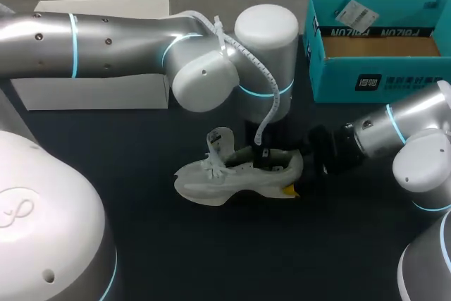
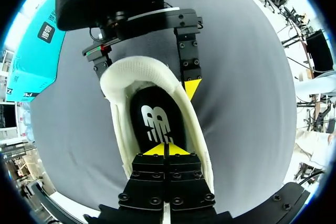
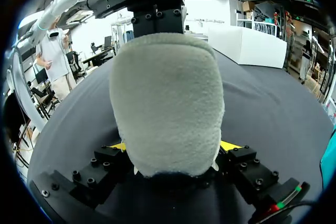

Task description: Take the shoe out of the shoebox, open the shoe tongue, remove and reinsert the insole, then place the shoe into the shoebox

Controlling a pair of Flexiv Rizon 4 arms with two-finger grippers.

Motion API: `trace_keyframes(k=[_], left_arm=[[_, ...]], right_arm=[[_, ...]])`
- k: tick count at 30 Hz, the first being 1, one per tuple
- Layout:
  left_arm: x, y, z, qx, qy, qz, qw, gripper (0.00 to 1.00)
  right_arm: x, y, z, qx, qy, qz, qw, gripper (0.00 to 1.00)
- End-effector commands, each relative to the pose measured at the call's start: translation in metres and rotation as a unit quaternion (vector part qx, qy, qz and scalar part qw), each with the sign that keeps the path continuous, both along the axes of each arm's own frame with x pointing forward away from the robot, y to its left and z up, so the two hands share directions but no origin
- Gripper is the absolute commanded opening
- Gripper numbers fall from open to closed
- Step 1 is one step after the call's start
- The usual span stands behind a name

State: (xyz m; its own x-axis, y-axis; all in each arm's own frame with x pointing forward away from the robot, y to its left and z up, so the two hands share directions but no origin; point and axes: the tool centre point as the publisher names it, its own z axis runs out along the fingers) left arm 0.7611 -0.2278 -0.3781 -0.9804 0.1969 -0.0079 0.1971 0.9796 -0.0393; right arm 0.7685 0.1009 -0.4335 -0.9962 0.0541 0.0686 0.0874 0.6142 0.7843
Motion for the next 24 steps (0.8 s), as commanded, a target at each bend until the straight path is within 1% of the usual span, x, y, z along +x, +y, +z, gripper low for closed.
trace_keyframes(k=[1, 6, 11, 22, 23, 24], left_arm=[[-0.004, 0.01, -0.001, -0.003, 0.003, -0.002, 1.0, 0.0], [-0.009, 0.01, -0.008, 0.003, 0.013, 0.001, 1.0, 0.0], [-0.009, 0.012, -0.011, 0.008, 0.017, 0.001, 1.0, 0.0], [-0.012, 0.016, -0.015, 0.012, 0.028, -0.002, 1.0, 0.0], [-0.012, 0.016, -0.014, 0.013, 0.028, -0.002, 1.0, 0.02], [-0.013, 0.016, -0.015, 0.012, 0.029, -0.002, 1.0, 0.0]], right_arm=[[-0.002, 0.002, -0.006, 0.0, -0.001, -0.001, 1.0, 0.0], [-0.002, 0.002, -0.006, 0.0, -0.001, -0.001, 1.0, 0.0], [-0.002, 0.002, -0.006, 0.0, -0.001, -0.001, 1.0, 0.0], [-0.002, 0.002, -0.006, 0.0, -0.001, -0.001, 1.0, 0.0], [-0.002, 0.002, -0.006, 0.0, -0.001, -0.001, 1.0, 0.0], [-0.002, 0.002, -0.006, 0.0, -0.001, -0.001, 1.0, 0.0]])
